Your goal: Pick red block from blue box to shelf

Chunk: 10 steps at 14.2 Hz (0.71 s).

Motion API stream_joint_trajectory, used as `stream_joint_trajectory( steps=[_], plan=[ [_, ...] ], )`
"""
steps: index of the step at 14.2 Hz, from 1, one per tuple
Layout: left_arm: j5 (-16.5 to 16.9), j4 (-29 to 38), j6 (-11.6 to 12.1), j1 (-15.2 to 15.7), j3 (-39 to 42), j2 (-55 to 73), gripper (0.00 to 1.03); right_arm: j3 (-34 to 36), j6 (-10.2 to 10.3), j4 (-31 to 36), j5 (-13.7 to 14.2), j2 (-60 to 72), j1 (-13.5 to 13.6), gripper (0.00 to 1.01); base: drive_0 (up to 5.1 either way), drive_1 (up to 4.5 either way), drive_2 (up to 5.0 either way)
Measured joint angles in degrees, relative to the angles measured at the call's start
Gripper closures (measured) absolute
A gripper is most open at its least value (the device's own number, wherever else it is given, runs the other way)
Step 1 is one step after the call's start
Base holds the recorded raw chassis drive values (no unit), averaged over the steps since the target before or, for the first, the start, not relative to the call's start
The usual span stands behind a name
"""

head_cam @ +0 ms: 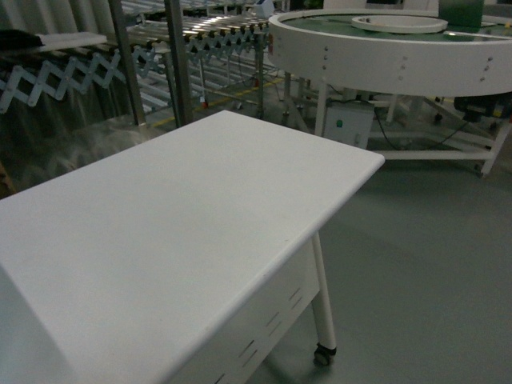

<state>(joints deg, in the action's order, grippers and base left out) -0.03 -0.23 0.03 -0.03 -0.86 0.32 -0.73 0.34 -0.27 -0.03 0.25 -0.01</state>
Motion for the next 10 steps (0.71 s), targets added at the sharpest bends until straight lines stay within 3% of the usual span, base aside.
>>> stream_joint_trajectory(
  steps=[10],
  plan=[
    [0.0,0.0,0.0,0.0,0.0,0.0,0.05,0.0,0.0,0.0,0.0,0.0,0.0,0.72,-1.4,-1.41,-1.4]
  ],
)
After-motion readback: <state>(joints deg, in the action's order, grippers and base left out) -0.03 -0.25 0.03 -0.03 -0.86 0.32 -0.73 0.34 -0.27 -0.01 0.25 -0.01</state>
